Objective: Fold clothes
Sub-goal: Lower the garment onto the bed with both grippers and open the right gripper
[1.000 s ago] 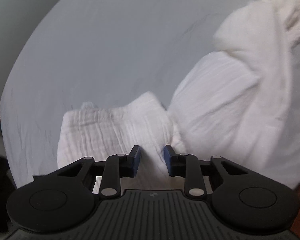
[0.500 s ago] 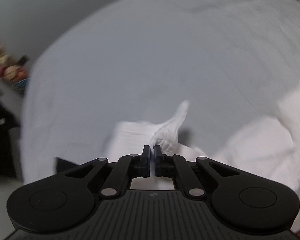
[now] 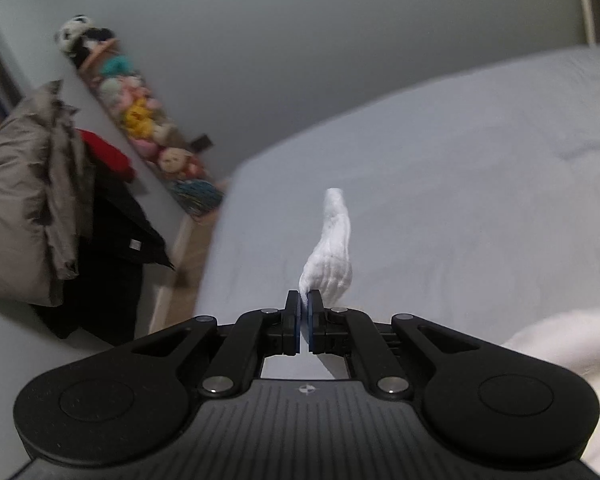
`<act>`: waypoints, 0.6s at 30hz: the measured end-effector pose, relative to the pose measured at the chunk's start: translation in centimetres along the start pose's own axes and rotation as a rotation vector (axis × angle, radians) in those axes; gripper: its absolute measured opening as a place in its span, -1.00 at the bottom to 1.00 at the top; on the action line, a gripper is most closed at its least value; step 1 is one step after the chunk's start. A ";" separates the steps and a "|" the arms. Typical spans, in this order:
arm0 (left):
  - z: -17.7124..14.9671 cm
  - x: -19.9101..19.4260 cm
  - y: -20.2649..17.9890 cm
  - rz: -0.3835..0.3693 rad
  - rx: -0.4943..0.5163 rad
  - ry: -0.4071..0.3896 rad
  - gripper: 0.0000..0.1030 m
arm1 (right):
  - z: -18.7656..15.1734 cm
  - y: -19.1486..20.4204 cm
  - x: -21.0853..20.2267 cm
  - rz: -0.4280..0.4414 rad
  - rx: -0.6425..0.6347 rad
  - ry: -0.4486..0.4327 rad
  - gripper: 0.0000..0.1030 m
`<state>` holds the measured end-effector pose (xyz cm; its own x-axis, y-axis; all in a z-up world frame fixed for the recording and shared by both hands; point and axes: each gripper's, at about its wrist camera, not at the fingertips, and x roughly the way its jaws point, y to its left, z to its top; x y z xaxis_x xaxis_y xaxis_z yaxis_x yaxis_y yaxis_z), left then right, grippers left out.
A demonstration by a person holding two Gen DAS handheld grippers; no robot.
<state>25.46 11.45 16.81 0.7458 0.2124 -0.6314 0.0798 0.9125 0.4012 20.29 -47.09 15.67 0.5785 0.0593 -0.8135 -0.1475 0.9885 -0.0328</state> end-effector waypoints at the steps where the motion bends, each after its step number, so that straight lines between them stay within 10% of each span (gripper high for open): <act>1: 0.7 0.3 -0.1 0.012 -0.006 -0.007 -0.95 | 0.4 -0.3 -0.1 -0.020 0.008 -0.015 -0.93; 9: 3.5 5.0 -1.1 0.094 0.025 0.061 -0.95 | 5.1 -3.1 2.4 -0.184 0.074 -0.103 -0.93; 18: -3.8 11.8 -3.7 0.148 0.133 0.315 -0.95 | 3.6 -4.7 11.4 -0.228 0.107 0.041 -0.92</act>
<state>31.44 11.89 5.36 0.5174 0.4544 -0.7251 0.0869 0.8151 0.5727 30.43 -50.55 8.64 0.5534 -0.1701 -0.8153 0.0702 0.9850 -0.1579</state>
